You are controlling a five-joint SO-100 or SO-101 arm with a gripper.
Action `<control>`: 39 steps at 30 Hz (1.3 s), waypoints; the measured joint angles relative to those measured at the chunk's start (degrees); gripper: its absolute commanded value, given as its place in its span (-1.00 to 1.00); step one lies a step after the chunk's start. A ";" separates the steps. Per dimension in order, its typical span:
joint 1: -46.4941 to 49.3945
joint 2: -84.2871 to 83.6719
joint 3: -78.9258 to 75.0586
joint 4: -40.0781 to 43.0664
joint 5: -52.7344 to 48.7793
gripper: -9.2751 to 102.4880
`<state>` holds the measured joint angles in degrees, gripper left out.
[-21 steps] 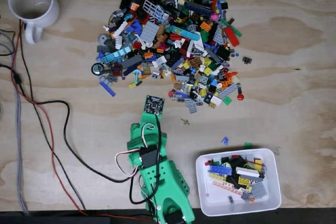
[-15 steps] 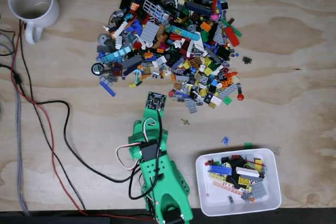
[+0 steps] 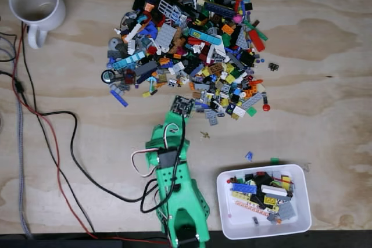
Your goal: Find the closest Lego and put it in the bin.
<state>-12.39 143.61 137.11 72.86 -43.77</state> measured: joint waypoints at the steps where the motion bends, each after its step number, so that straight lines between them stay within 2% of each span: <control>1: 1.41 -3.08 0.00 -2.90 1.41 -0.51; 7: 10.63 -21.27 -0.18 -19.51 11.69 -0.50; 14: 17.93 -34.72 -1.85 -28.04 21.09 -0.50; 24: 21.45 -40.52 -2.99 -33.05 20.30 -0.53; 35: 20.92 -45.70 -6.50 -36.39 19.07 -0.82; 39: 19.95 -45.88 -7.03 -35.60 17.67 -0.83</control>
<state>7.56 97.73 130.08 37.27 -26.10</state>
